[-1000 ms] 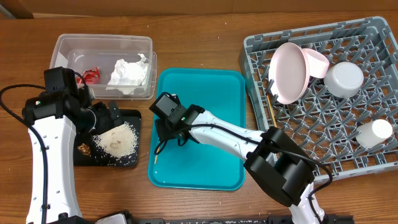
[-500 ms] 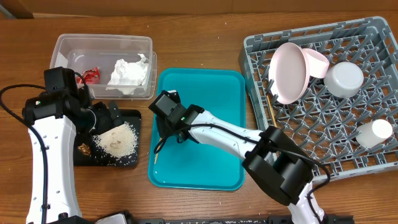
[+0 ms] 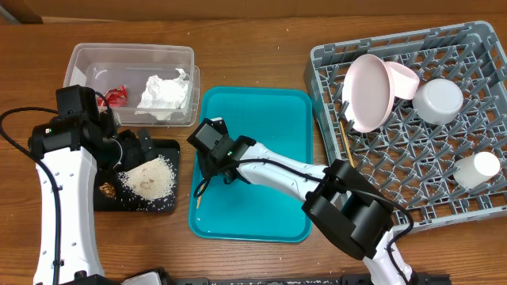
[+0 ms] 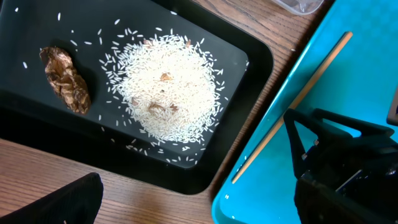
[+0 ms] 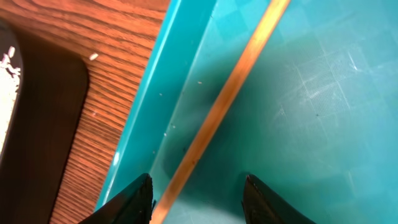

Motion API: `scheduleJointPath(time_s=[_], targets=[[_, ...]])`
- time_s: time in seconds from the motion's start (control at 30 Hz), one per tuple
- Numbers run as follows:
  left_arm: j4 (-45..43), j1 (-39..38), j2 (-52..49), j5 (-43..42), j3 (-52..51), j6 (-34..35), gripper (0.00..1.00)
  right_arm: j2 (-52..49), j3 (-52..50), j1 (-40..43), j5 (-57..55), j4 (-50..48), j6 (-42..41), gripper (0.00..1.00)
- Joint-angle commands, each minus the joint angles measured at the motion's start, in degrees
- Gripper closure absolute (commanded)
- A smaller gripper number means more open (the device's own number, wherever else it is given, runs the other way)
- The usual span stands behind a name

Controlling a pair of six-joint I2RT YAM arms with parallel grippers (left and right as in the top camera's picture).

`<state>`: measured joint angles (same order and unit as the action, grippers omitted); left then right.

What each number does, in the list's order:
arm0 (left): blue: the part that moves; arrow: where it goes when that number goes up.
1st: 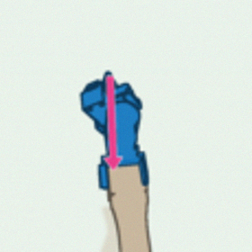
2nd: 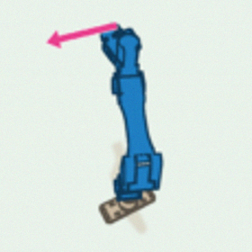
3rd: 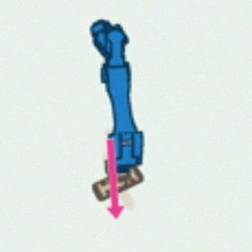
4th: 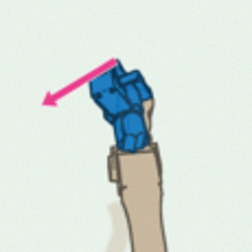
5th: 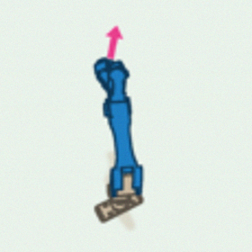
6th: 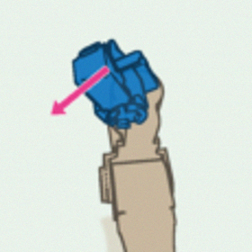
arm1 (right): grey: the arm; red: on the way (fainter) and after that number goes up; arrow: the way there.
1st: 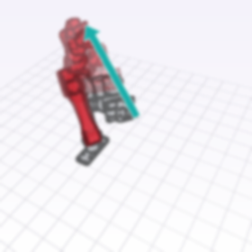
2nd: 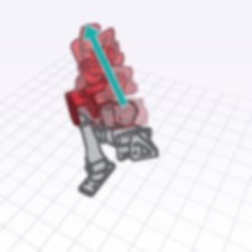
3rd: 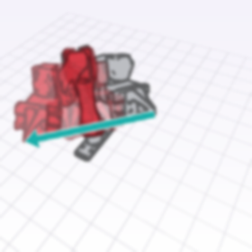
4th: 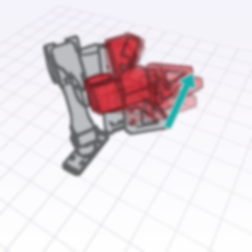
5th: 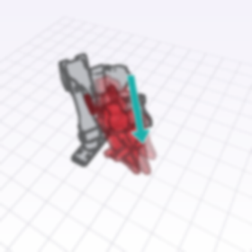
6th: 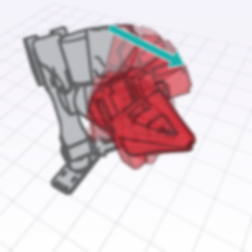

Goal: Sort waste into correct bins and load items into the dishwasher

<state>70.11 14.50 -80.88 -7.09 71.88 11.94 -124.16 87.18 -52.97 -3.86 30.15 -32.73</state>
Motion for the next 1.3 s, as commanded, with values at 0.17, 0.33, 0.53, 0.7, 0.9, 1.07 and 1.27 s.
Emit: scheduleJointPath(time_s=[0.17, 0.33, 0.53, 0.7, 0.9, 1.07, 1.27], targets=[[-0.1, 0.1, 0.2, 0.0, 0.7, -0.8, 0.00, -5.0, 0.2, -0.3, -4.3, 7.3, 0.1, 0.51], [-0.1, 0.1, 0.2, 0.0, 0.7, -0.8, 0.00, -5.0, 0.3, -0.3, -4.1, 8.4, -0.1, 0.51], [-0.1, 0.1, 0.2, 0.0, 0.7, -0.8, 0.00, -4.0, 6.3, -0.5, -2.0, 10.8, 3.8, 0.50], [-0.1, 0.1, 0.2, 0.0, 0.7, -0.8, 0.00, -3.7, 12.8, -0.7, 2.1, 11.1, 4.0, 0.51], [-0.1, 0.1, 0.2, 0.0, 0.7, -0.8, 0.00, -3.7, 13.5, -0.7, 7.5, 7.9, 4.0, 0.51], [-0.1, 0.1, 0.2, 0.0, 0.7, -0.8, 0.00, -3.9, 13.3, -0.7, 11.7, 6.4, 4.0, 0.49], [-0.1, 0.1, 0.2, 0.0, 0.7, -0.8, 0.00, -3.9, 10.9, -0.7, 10.4, 5.9, 2.2, 0.50]])
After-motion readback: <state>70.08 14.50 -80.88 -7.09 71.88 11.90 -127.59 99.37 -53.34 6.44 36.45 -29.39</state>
